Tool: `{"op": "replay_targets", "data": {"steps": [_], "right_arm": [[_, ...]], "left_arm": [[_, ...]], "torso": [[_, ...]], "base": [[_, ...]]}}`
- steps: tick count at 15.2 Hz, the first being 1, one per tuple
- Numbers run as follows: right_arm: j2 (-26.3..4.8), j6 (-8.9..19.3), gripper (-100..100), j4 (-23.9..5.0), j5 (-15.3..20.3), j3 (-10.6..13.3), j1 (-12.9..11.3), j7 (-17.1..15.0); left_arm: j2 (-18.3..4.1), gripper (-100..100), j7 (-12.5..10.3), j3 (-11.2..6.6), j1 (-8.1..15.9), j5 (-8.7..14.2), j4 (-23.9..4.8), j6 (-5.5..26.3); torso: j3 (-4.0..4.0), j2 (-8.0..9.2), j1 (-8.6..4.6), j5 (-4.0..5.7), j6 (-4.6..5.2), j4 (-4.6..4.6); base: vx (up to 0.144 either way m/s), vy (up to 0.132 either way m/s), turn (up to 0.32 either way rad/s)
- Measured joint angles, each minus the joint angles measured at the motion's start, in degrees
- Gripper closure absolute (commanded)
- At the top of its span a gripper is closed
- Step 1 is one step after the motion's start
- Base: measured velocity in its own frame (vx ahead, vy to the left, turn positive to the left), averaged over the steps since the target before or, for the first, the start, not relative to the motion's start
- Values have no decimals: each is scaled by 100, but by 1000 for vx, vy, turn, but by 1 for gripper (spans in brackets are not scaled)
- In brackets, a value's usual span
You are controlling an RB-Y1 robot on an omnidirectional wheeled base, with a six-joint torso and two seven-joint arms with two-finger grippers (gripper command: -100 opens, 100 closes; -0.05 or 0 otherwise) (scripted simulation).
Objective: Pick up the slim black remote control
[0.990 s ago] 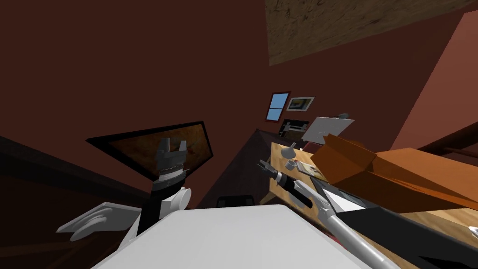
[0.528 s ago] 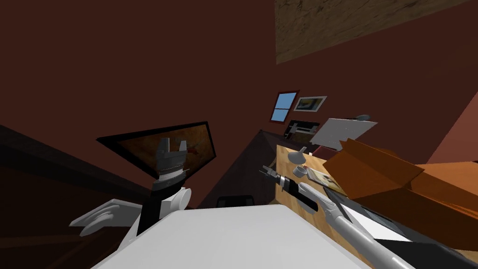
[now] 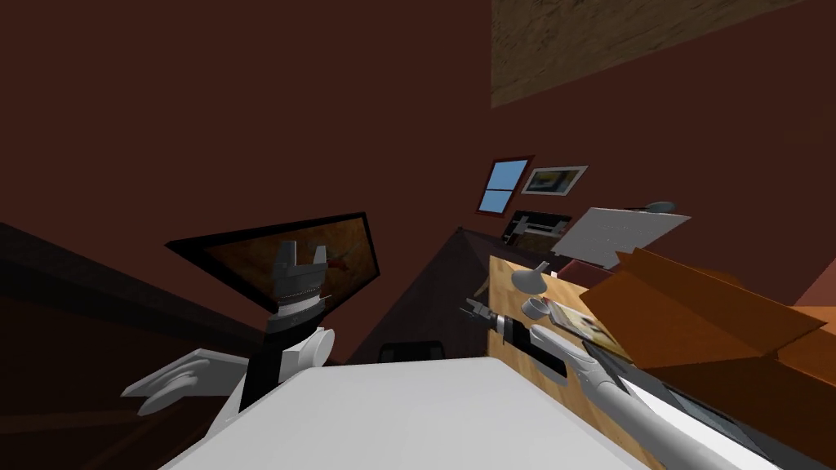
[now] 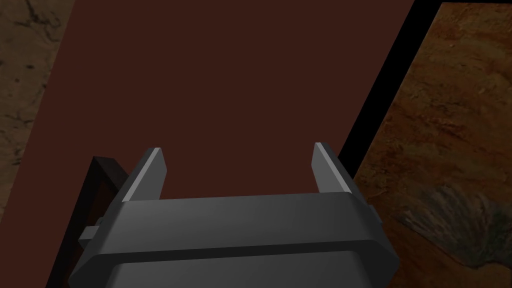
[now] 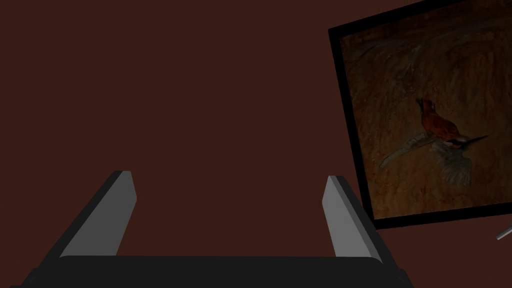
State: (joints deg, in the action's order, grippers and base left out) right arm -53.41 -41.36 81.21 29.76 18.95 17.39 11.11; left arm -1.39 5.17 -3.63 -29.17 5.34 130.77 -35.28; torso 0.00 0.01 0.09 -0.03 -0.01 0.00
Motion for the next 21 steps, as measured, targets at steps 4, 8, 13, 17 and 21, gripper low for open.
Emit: {"op": "replay_targets", "data": {"steps": [4, 8, 13, 17, 21], "right_arm": [[-294, 35, -100, -579, 175, 345, -114, 91], [-520, 45, -100, -988, 263, 537, -63, 184], [-816, 60, -100, -1823, 485, 1040, -112, 372], [-1099, 185, -100, -2157, 596, 1365, -22, 464], [-1201, 188, -100, -2579, 696, 1617, -76, 486]], "left_arm": [[0, 0, 0, -1, -1, 0, 0, 0], [0, 0, 0, -1, -1, 0, 0, 0], [-1, 0, 0, -1, -1, 0, 0, 0], [0, 0, 0, -1, -1, 0, 0, 0], [0, 0, 0, -1, -1, 0, 0, 0]], "torso": [[-10, -17, -5, 0, 3, 4], [-4, -5, -5, 2, 5, 2], [-9, -16, -19, 3, 3, 4], [-7, -11, -15, 3, 3, 3], [1, 2, -6, 1, 5, 0]], "base": [[82, -13, 150], [50, -19, 72], [71, -44, 176], [52, -42, 89], [28, -29, 102]]}}
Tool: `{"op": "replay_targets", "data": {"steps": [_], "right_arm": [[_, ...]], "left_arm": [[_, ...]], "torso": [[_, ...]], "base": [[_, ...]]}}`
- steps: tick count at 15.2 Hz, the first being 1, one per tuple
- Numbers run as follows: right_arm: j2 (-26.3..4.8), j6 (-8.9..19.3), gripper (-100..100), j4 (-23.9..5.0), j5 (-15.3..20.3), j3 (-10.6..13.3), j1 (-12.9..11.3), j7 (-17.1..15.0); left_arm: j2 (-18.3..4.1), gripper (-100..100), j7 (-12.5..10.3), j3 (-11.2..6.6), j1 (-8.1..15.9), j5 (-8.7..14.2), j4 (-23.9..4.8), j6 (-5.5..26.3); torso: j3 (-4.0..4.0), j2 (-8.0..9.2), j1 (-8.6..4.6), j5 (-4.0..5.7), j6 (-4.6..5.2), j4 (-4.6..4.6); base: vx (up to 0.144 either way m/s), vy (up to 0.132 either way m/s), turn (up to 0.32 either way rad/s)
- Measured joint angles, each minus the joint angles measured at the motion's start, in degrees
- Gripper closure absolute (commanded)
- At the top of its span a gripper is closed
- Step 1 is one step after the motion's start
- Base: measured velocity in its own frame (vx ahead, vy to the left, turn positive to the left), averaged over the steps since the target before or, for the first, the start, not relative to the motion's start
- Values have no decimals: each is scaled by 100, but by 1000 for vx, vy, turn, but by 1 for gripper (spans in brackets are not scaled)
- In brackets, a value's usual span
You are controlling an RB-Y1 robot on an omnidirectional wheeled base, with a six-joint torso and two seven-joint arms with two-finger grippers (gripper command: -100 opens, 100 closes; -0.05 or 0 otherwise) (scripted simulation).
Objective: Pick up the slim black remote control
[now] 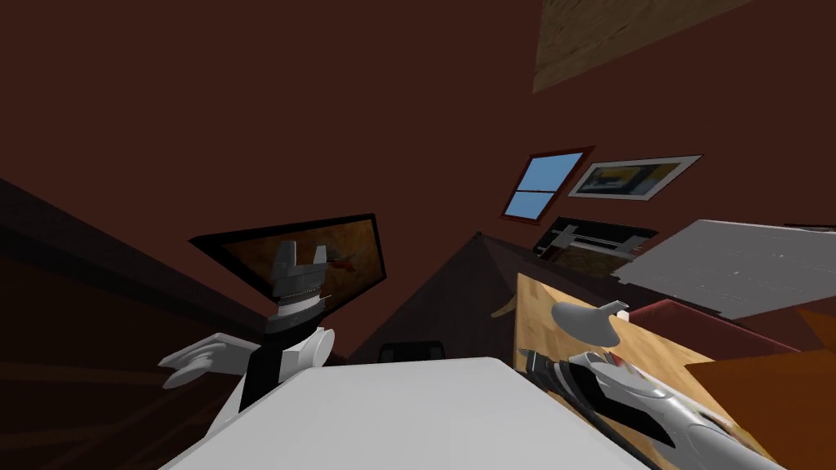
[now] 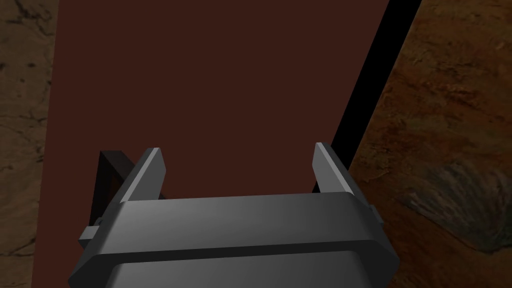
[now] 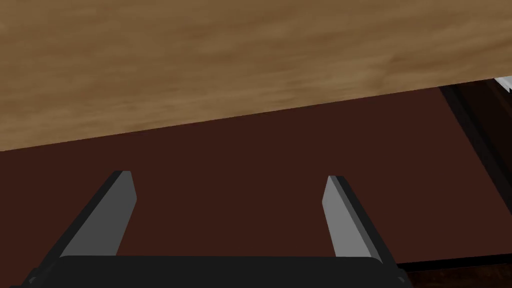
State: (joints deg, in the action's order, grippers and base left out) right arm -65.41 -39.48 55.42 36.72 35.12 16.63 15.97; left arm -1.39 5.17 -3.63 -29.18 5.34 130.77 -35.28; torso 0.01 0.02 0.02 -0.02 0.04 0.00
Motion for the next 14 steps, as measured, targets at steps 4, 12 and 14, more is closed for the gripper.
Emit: {"op": "replay_targets", "data": {"steps": [4, 12, 14], "right_arm": [[-95, 36, -100, -564, 120, 353, 31, 143], [-316, 198, -100, -1194, 288, 1015, 247, 292], [-255, 107, -100, -1474, 320, 1080, 167, 351]], "left_arm": [[0, 0, 0, 0, 0, 0, 0, 0], [0, 0, 0, 0, 0, 0, 0, 0], [0, 0, 0, 0, 0, 0, 0, 0]], "torso": [[-3, -5, -10, 2, -1, 1], [6, 10, 1, 1, 0, -3], [6, 10, 7, -2, 0, -3]], "base": [[38, -54, 120], [13, -43, 72], [1, -16, 48]]}}
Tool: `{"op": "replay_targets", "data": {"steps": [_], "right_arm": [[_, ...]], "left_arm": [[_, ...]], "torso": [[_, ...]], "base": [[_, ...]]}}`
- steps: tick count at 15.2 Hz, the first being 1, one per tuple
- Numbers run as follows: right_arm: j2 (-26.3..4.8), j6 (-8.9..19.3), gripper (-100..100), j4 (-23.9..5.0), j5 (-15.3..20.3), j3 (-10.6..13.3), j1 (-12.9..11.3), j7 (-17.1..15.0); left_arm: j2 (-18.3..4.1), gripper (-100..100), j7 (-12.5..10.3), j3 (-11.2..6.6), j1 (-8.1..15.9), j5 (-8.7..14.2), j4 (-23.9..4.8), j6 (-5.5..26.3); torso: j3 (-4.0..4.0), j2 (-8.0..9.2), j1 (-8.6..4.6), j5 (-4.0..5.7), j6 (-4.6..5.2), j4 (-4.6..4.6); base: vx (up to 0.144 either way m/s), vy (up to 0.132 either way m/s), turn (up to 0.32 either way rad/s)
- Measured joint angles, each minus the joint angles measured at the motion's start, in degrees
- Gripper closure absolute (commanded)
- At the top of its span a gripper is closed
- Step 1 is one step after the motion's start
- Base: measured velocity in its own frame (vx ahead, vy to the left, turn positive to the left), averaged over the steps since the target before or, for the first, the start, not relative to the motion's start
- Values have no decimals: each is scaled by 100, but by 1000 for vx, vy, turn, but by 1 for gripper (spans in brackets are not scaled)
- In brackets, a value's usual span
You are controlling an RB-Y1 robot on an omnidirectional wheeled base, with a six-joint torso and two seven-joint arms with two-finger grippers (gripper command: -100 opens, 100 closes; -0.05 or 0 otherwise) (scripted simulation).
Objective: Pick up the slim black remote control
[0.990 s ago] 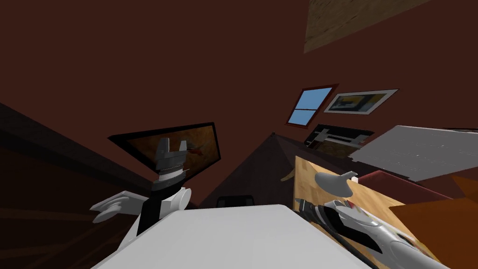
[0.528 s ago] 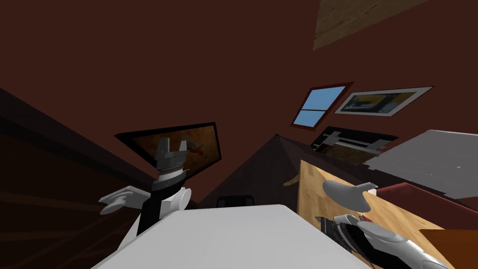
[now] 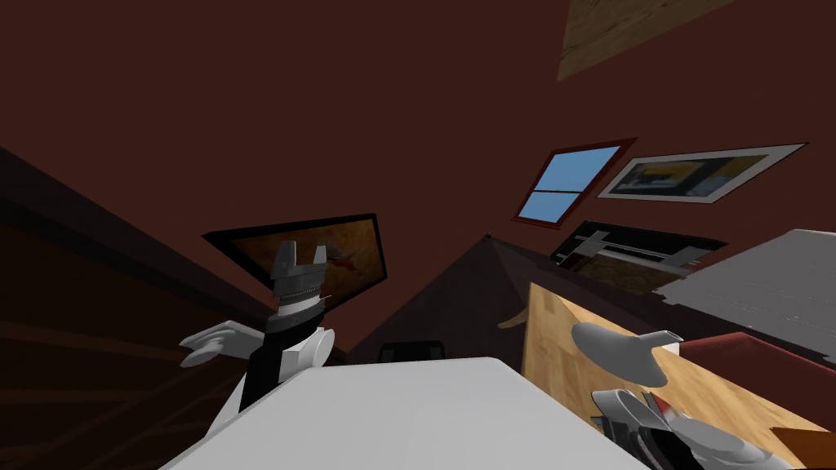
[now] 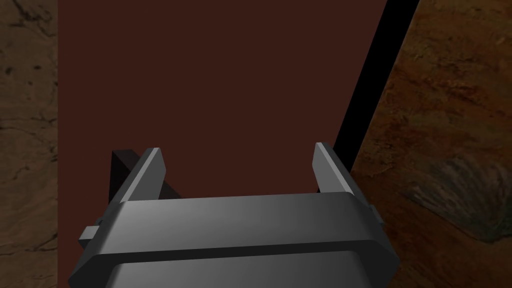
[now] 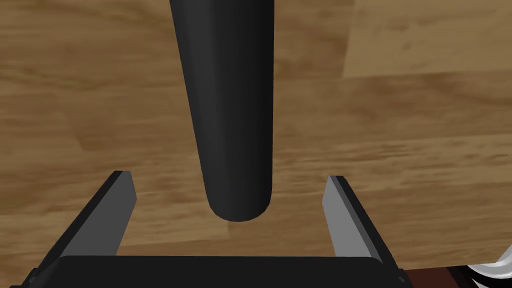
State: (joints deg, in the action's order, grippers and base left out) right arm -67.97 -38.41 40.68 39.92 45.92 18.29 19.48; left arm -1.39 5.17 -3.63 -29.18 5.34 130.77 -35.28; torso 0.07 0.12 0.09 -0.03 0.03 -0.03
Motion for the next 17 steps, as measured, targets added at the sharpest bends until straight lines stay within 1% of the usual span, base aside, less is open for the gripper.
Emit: {"op": "replay_targets", "data": {"steps": [2, 3, 4, 6, 7, 8, 10, 13, 17], "right_arm": [[-21, 32, -100, -75, 11, 101, 88, 34], [-26, 39, -100, -81, 11, 111, 98, 40], [29, 73, -100, -88, 20, 118, 101, 36], [254, 113, -100, -289, 39, 120, 59, 99], [334, 164, -100, -310, 55, 135, 57, 102], [348, 189, 100, -305, 58, 139, 59, 98], [355, 177, 100, -296, 58, 144, 66, 97], [355, 162, 100, -291, 64, 151, 70, 104], [95, 65, 100, -188, 29, 121, 60, 62]], "left_arm": [[0, 0, 0, 0, 0, 0, 0, 0], [0, 0, 0, 0, 0, 0, 0, 0], [0, 0, 0, 0, 0, 0, 0, 0], [0, 0, 0, 0, 0, 0, 0, 0], [0, 0, 0, 0, 0, 0, 0, 0], [0, 0, 0, 0, 0, 0, 0, 0], [1, 0, 0, 0, 0, 0, 0, 0], [0, 0, 0, 0, 0, 0, 0, 0], [1, 0, 0, 0, 0, 0, 0, 0]], "torso": [[1, 2, -1, 0, 1, 0], [1, 2, 0, 1, 1, -1], [1, 2, -2, 2, 0, -1], [0, 0, -13, 5, -1, 0], [-1, -2, -17, 6, -1, 0], [-1, -3, -12, 4, 0, 0], [1, -2, -9, 5, -4, -3], [4, 0, -38, 17, -3, -7], [4, 1, -22, 8, 1, -6]], "base": [[-3, -21, 35], [-2, -27, 44], [1, -46, 68], [7, -62, 78], [8, -37, 25], [2, -14, 3], [0, -3, -4], [-1, 11, -16], [-3, 43, -55]]}}
